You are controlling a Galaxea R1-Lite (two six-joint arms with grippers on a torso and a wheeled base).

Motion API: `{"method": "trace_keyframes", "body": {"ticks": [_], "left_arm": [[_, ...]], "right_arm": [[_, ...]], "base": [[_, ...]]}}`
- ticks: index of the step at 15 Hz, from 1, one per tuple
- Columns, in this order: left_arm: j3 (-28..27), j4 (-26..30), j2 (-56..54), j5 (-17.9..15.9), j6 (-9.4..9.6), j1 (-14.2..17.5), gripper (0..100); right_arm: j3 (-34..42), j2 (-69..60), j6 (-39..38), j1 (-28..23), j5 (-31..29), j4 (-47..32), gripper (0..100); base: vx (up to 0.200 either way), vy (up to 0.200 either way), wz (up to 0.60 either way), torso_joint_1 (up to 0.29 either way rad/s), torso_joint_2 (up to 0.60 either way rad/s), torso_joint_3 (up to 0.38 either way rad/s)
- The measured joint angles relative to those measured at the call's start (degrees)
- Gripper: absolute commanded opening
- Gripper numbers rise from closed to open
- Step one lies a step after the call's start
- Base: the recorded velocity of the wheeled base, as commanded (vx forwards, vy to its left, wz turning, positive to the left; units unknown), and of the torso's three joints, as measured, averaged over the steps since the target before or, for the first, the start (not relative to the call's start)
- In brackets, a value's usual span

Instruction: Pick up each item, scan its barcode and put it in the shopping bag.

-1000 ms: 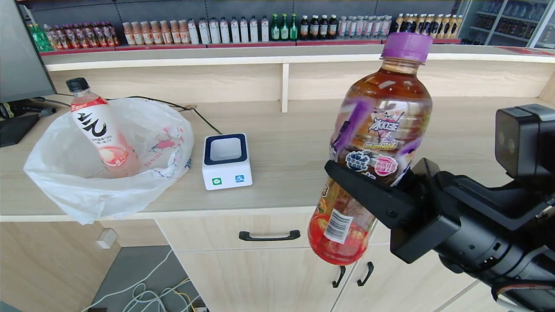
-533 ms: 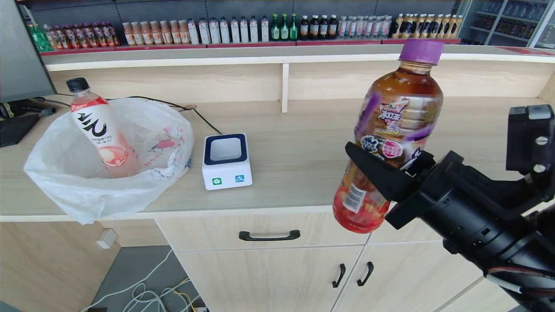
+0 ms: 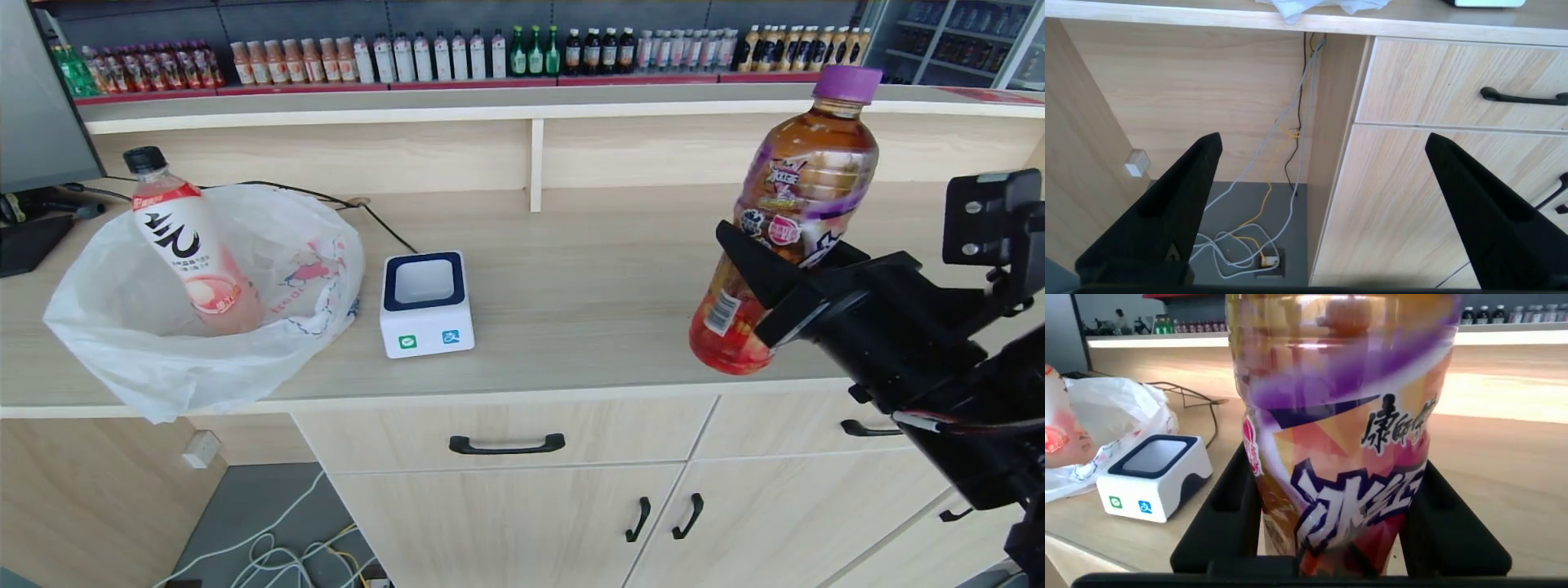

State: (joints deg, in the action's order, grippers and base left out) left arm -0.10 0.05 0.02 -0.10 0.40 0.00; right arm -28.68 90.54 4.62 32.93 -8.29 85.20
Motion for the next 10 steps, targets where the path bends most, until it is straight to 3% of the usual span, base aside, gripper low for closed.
{"method": "trace_keyframes", "body": {"ticks": [6,10], "left_arm": [[0.0,0.0,0.0,0.0,0.02,0.0,100],[0.0,0.0,0.0,0.0,-0.05,0.0,100]], "right_arm": [[-3.4,1.5,-2.4,-1.6,-0.2,1.3,0],[-3.3,1.7,-3.1,-2.7,0.0,2.2,0]], "base": [[0.000,0.000,0.00,0.000,0.00,0.000],[0.000,0.200,0.00,0.004,0.00,0.004]]}}
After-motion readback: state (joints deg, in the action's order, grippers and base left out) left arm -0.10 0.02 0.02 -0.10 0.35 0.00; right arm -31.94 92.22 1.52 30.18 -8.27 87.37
